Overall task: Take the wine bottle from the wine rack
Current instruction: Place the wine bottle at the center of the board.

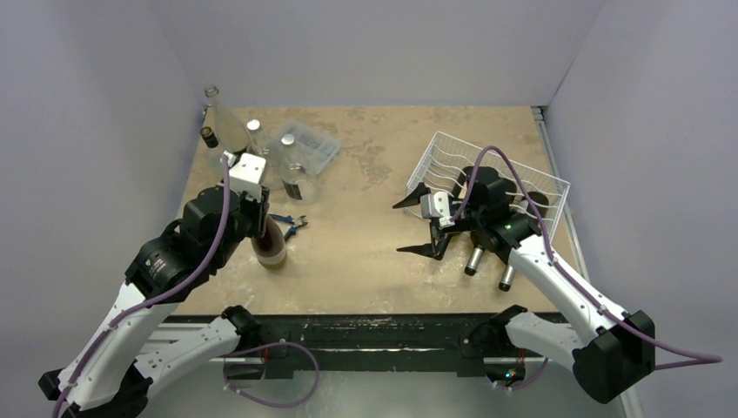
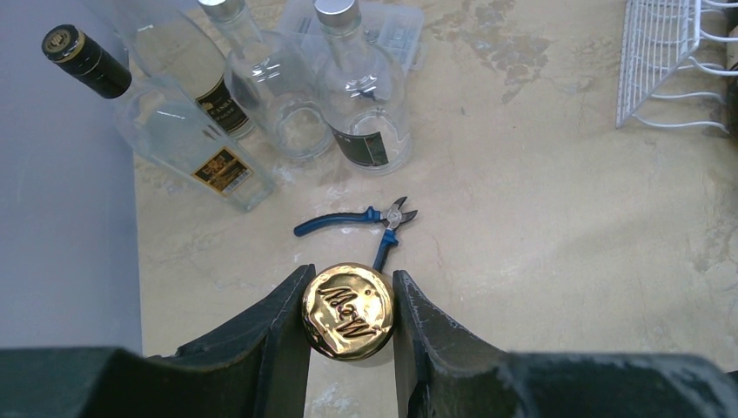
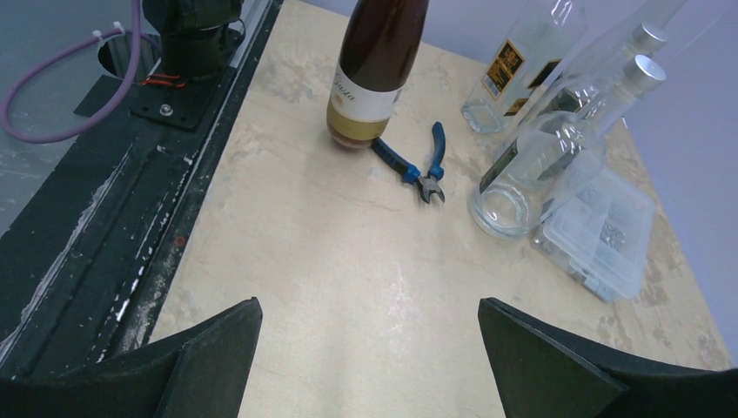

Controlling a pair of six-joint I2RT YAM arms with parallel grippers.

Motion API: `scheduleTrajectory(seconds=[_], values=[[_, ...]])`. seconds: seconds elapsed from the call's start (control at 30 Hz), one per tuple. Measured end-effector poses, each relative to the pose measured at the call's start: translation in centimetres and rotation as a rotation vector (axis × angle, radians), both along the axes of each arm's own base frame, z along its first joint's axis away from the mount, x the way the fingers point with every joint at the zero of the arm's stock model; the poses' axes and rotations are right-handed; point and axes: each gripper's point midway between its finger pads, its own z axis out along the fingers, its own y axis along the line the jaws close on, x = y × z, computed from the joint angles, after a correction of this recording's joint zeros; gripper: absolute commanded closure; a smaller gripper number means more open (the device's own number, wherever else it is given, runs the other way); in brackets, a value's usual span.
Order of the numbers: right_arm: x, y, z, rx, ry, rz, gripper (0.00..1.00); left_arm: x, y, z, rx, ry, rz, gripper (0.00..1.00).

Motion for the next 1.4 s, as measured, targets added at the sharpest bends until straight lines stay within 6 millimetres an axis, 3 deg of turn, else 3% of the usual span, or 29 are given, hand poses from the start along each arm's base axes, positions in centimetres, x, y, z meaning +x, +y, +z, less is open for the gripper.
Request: scheduleTrajectory(seconds=[0.57, 0.83, 1.4], values=[[0.0, 0.0, 0.0, 0.000, -0.007, 0.002, 0.01, 1.6, 3.1, -0.5, -0.019, 0.033, 0.139, 1.00], [0.0, 0.0, 0.0, 0.000, -0.009, 0.002, 0.01, 2.3, 5.5, -0.4, -0.056, 0.030, 0.240, 1.00], [0.2, -0.1, 0.0, -0.001, -0.012, -0.003, 0.01, 5.4, 9.4, -0.4, -0.139, 0.034, 0.395, 1.00]])
